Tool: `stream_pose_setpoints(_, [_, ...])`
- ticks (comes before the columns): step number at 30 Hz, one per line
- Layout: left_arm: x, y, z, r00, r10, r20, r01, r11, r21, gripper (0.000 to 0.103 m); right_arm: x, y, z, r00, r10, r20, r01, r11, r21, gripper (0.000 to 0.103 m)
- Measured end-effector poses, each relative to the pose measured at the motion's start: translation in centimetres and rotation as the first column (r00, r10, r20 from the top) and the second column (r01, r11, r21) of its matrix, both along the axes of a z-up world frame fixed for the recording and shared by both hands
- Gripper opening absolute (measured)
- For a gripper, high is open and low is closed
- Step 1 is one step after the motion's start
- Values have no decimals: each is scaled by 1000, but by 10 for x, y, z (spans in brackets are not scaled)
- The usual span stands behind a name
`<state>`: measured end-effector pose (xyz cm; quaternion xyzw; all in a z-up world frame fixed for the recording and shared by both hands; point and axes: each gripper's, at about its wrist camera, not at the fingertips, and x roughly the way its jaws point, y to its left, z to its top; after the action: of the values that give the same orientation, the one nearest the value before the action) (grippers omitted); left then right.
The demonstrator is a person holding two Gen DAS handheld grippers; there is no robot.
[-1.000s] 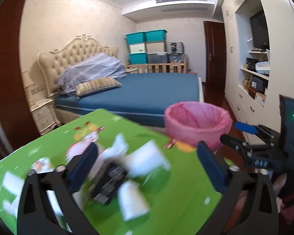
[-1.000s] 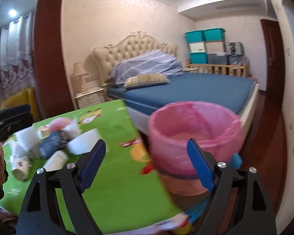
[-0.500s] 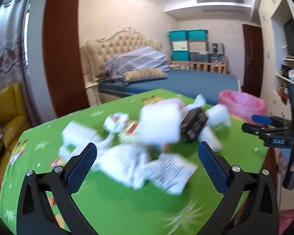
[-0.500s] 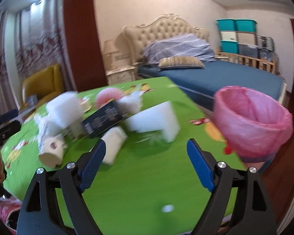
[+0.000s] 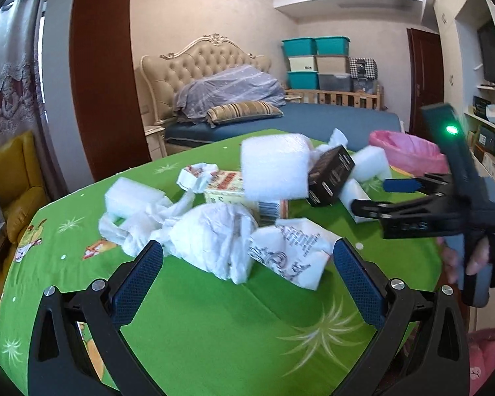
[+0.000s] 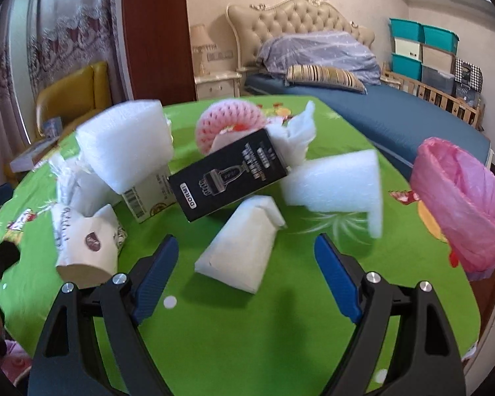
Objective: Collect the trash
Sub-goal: 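Return both tools over the table toward the remaining trash, then grasp the white foam sleeve with the right tool while the left tool grasps the printed paper cup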
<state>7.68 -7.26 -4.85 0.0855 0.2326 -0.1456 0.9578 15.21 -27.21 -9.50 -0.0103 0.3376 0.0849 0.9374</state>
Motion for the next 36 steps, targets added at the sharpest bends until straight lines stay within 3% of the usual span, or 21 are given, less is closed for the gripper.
stream_pose_setpoints(6, [-1, -15, -8, 999, -38, -5, 38, 999, 28, 97, 14, 8, -7, 998, -40, -52, 38, 998, -54, 74])
stream_pose_setpoints(9, [3, -22, -14, 998, -59, -38, 60, 997, 37, 97, 15, 5, -11, 997, -45, -65, 42, 998, -47, 47])
stream_pose_setpoints(17, [13, -45, -24, 986, -133, -98, 141, 987, 83, 82, -6, -20, -15, 999, -35, -16, 36, 998, 55, 43])
stream_pose_setpoints(24, [39, -55, -29, 984, -78, -162, 97, 989, 110, 81, -20, -35, -14, 1000, -23, 18, 22, 996, 84, 44])
stream_pose_setpoints(31, [66, -62, -33, 973, -41, -225, 60, 995, 81, 82, -24, -40, -18, 1000, -25, 16, 23, 995, 93, 44])
stream_pose_setpoints(33, [69, -65, -34, 972, -33, -231, 54, 995, 84, 79, -26, -39, -19, 1000, -24, 18, 22, 995, 93, 44])
stream_pose_setpoints(36, [70, -65, -35, 969, -52, -241, 70, 995, 67, 63, -28, -39, -20, 1000, -24, 20, 22, 995, 92, 44])
